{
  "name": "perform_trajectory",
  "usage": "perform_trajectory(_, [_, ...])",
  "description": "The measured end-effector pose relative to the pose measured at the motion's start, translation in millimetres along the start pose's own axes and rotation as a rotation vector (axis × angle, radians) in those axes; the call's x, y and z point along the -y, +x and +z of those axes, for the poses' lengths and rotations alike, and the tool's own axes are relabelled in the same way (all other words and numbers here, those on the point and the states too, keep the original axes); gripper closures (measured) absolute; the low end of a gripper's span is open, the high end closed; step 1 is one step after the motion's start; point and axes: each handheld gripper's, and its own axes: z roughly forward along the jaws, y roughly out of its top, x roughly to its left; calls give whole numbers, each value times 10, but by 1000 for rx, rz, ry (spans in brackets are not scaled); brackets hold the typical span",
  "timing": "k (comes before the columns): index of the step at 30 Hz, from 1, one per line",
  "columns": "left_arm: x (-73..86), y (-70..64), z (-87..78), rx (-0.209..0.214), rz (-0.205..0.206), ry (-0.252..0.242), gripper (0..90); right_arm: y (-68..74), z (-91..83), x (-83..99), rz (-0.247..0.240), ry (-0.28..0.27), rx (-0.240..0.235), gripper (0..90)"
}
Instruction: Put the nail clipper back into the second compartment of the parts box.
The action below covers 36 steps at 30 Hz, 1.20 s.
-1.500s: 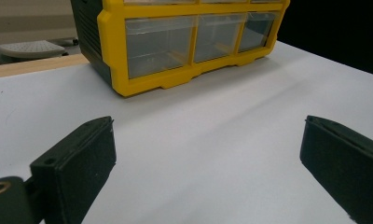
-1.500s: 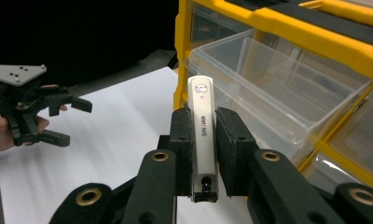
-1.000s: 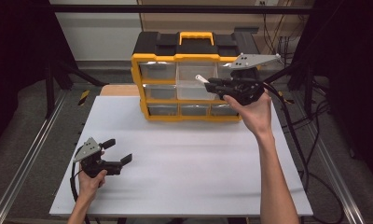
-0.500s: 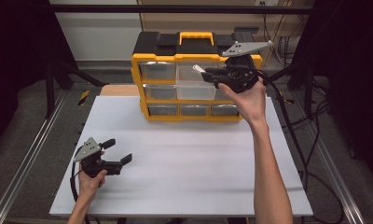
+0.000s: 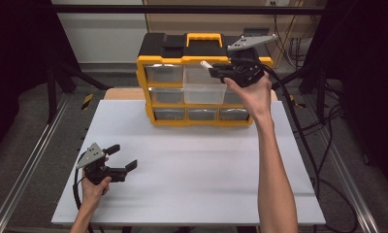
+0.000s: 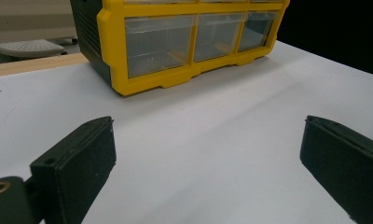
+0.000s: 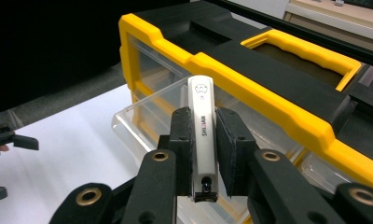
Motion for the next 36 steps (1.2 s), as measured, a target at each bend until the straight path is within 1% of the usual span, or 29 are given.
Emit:
perform_trajectory(7, [-1,0,1,-1,1,-1,35,-43,87,6,6,10,12,772])
perform_trajectory(8, [-1,-1,1,-1,1,-1,35,-43,94,6,15,14,13,772])
perform_trajectory(11, [0,1,-1,-1,-1,-1,35,-63,127,8,13,12,18,772])
perform_trajectory(18, [-1,-3,0,0,-1,-1,35,-76,191,26,9,36,30,773])
perform_trajectory(24, [-1,-2,-2,0,-2,-3,35,-77,224,37,9,42,28,773])
perform_trajectory(28, [-1,-2,-2,0,-2,-3,35,-82,264,63,7,53,31,773])
perform_trajectory(33, [-1,-2,-2,-1,-2,-4,35,-102,303,90,18,69,37,773])
perform_trajectory(36, [-1,-3,-1,-2,-1,-2,35,-104,316,107,14,76,36,773])
